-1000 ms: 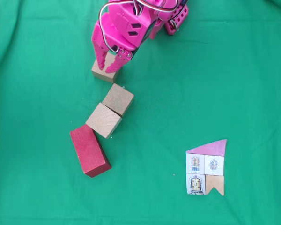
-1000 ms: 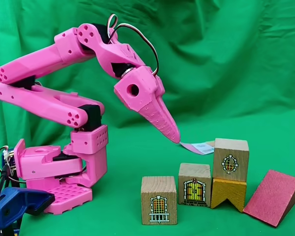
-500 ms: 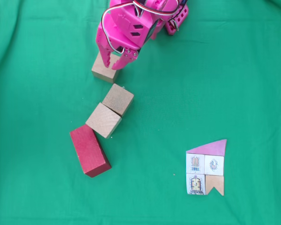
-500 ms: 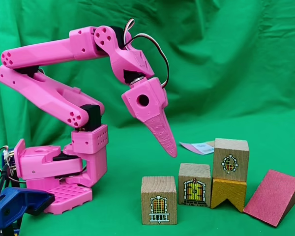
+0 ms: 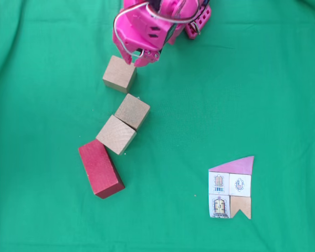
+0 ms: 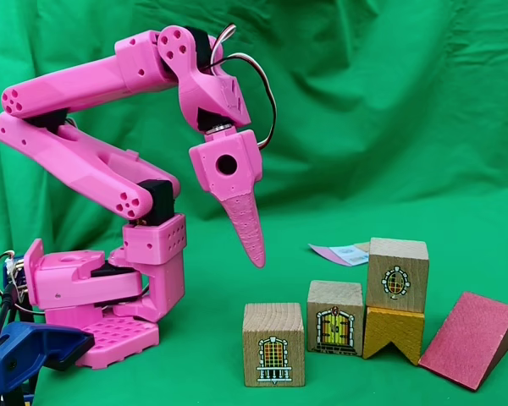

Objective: Grasp some building blocks and build the house on the picture.

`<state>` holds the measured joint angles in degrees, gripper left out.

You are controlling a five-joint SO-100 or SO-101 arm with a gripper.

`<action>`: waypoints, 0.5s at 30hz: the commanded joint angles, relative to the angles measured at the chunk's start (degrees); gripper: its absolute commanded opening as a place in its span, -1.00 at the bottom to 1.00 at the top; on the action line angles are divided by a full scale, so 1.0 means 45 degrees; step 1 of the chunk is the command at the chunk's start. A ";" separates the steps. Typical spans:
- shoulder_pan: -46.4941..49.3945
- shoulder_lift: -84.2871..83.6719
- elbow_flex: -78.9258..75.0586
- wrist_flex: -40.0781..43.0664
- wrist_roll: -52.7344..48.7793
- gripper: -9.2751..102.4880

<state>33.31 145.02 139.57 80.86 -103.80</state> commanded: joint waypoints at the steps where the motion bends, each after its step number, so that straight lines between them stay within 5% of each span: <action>1: 0.0059 -0.0391 -0.0547 0.0000 -0.0137 -0.84; 15: 0.0098 -0.2148 -0.1934 -0.0625 -0.0117 -0.84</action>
<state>33.40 136.76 133.24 78.75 -103.80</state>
